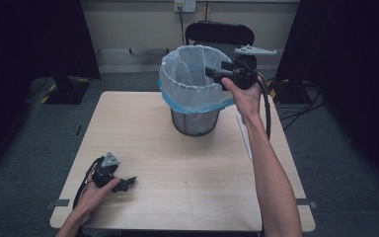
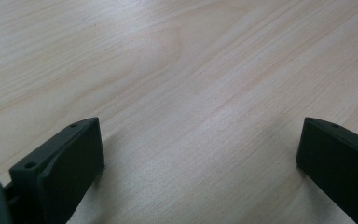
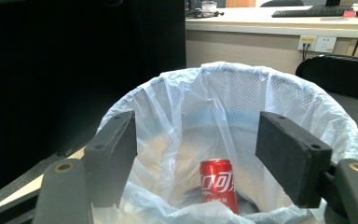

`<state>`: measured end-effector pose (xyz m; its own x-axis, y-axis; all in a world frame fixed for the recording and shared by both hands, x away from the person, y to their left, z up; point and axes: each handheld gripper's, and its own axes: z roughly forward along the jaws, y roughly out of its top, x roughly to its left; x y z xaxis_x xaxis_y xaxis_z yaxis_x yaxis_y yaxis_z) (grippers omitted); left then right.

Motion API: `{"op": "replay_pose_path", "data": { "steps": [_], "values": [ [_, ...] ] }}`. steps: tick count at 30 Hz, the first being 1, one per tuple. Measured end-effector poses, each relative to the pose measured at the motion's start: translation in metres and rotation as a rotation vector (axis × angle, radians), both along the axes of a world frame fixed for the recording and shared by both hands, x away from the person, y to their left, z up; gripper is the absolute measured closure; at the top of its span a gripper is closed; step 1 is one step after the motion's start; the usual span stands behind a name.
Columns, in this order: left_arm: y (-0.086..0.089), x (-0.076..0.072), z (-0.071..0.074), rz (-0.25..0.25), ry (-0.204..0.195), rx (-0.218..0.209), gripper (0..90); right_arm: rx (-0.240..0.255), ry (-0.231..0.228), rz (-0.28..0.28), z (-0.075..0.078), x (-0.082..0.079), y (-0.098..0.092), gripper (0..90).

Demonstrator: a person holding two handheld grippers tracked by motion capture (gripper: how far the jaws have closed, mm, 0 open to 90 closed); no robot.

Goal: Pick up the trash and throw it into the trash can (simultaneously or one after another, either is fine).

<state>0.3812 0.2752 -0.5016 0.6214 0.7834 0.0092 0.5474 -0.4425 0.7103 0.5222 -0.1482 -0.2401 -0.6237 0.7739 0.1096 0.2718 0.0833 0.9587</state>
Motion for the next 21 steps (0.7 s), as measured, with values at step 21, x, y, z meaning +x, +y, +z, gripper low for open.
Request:
{"op": "replay_pose_path", "data": {
  "steps": [21],
  "values": [
    [0.0,0.0,0.0,0.002,-0.001,0.001,0.5,-0.088,0.007,-0.006,-0.009,-0.037,-0.029,23.6]
  ]
}}
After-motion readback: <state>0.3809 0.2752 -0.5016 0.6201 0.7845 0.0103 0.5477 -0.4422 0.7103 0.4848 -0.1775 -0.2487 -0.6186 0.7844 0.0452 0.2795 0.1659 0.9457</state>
